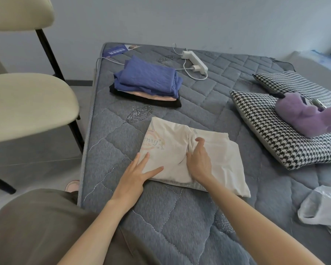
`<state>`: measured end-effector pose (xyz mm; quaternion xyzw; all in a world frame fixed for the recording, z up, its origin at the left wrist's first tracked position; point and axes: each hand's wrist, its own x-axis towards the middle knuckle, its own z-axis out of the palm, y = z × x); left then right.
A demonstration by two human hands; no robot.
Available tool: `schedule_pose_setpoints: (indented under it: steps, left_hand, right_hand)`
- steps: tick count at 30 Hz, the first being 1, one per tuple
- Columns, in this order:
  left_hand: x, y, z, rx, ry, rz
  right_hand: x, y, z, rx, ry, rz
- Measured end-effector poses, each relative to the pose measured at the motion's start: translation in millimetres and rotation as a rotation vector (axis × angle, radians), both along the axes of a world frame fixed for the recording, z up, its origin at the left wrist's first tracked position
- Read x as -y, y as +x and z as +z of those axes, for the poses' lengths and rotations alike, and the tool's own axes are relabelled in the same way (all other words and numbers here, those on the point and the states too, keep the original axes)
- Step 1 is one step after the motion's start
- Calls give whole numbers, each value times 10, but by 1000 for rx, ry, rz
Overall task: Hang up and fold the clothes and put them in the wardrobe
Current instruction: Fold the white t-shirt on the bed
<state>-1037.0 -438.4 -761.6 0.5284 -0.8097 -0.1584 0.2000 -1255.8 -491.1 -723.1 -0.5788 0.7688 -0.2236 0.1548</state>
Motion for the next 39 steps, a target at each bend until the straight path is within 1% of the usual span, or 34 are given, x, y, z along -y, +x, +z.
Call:
schedule_pose_setpoints:
  steps: [1,3,5,7,8,11,14,16,21,22,24,26,29,31,33,37,39]
  left_hand:
    - [0,2,0,-17,-3,2]
    - [-6,5,5,-83,5,16]
    - [-23,2,26,-230,69,75]
    - [-28,-8,49,-391,139,157]
    - [-24,-10,58,-454,152,197]
    - [-2,-1,64,-585,157,297]
    - [15,3,53,-716,213,359]
    - [25,2,60,-799,252,388]
    - [91,3,105,-875,376,505]
    - [102,8,109,-895,394,522]
    - [130,15,105,-974,447,538]
    - [151,8,94,-1033,535,523]
    - [172,-23,83,-1097,660,511]
    - [192,-30,87,-1156,704,510]
    - [210,-17,87,-1165,724,502]
    - [224,18,77,-1138,747,491]
    - [231,24,72,-1145,759,487]
  right_hand:
    - [-21,-5,9,-50,-5,14]
    - [-36,2,39,-229,-43,48]
    - [-27,21,81,-377,-134,92]
    - [-7,87,132,-368,-196,179]
    - [4,142,146,-355,-186,247]
    - [-10,359,76,-380,-43,439]
    - [-48,389,-71,-341,193,444]
    - [-77,304,-138,-401,232,419]
    - [-78,254,-139,-445,231,412]
    - [-47,265,-110,-468,208,405]
    - [55,277,-18,-520,99,412]
    - [215,294,104,-508,9,453]
    - [519,367,280,-527,-5,557]
    - [727,461,365,-563,33,661]
    - [921,567,415,-610,86,769]
    - [1237,741,450,-830,124,961]
    - [1345,801,460,-912,120,1014]
